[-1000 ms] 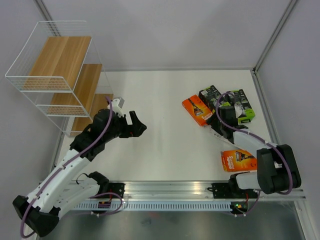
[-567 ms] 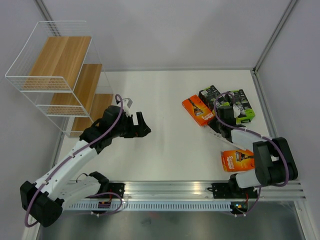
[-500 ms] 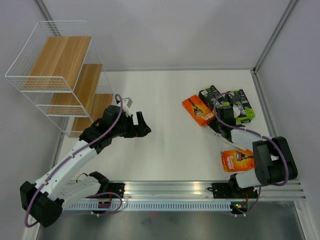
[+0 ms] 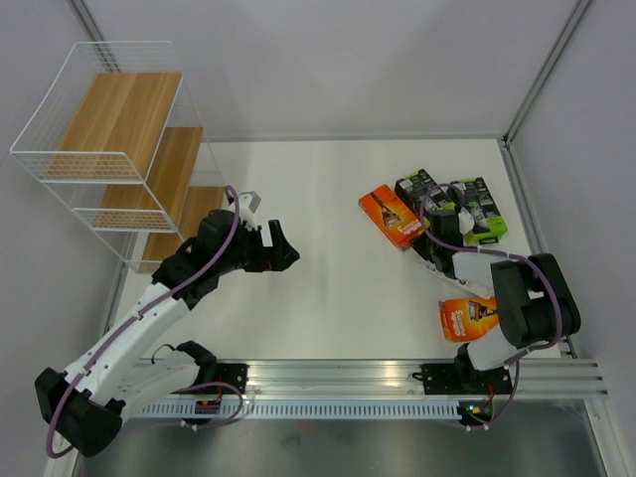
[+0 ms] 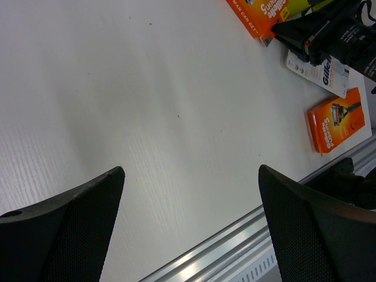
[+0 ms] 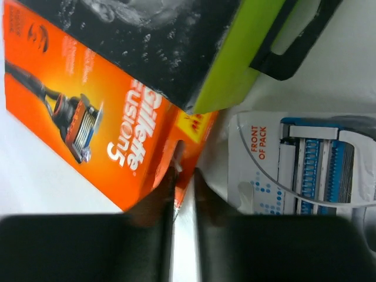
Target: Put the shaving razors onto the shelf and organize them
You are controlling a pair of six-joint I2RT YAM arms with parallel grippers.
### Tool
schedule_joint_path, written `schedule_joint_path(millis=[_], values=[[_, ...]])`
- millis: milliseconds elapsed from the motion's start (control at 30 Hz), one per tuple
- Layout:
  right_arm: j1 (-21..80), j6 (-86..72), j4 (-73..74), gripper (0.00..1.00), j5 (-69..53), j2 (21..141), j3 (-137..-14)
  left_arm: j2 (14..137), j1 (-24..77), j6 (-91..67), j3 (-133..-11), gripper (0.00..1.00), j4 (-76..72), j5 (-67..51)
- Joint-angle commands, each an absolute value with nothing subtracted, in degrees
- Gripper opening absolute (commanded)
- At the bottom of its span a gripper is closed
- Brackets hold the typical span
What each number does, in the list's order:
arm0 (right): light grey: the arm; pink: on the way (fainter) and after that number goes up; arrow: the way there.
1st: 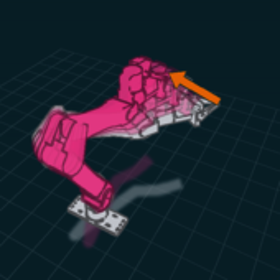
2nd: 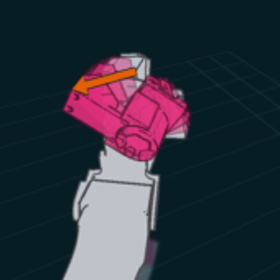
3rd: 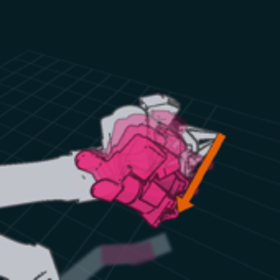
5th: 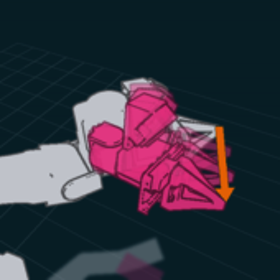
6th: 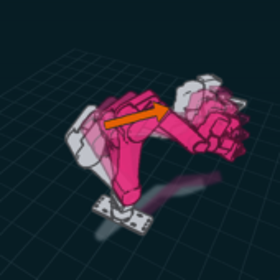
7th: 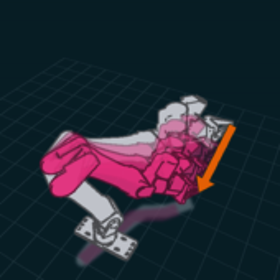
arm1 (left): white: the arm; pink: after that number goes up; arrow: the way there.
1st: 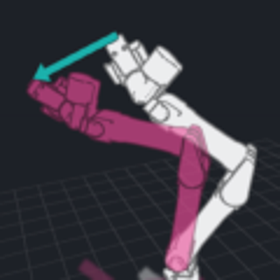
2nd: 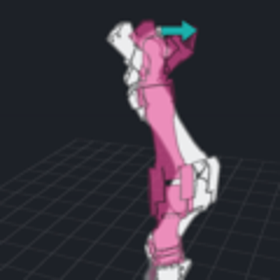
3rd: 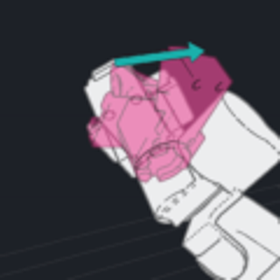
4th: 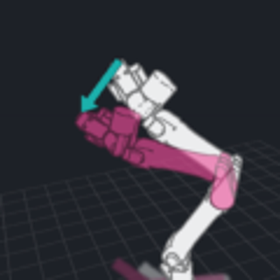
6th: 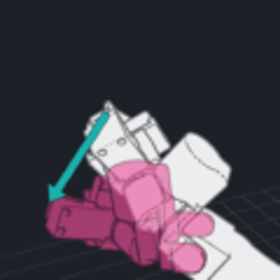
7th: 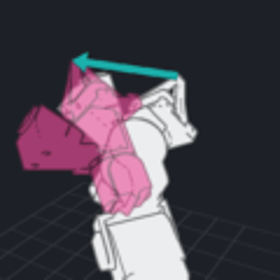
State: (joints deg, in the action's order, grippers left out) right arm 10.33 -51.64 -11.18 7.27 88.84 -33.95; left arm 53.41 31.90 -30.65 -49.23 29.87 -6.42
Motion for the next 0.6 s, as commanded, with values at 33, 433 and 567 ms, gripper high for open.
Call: schedule_joint_path(millis=[33,433,567], values=[[10.20,-53.09,-15.12,0.01,11.24,91.32,-35.77,51.94,31.90,-27.60,-51.77,1.00,27.51,-6.24],[10.46,-45.09,-15.91,0.00,-8.87,89.13,-42.97,53.09,31.90,-27.60,-55.81,0.99,27.51,-3.17],[12.47,-44.73,-14.85,0.00,-13.00,88.16,-45.08,51.42,31.90,-26.46,-57.65,1.00,27.51,-2.81]])
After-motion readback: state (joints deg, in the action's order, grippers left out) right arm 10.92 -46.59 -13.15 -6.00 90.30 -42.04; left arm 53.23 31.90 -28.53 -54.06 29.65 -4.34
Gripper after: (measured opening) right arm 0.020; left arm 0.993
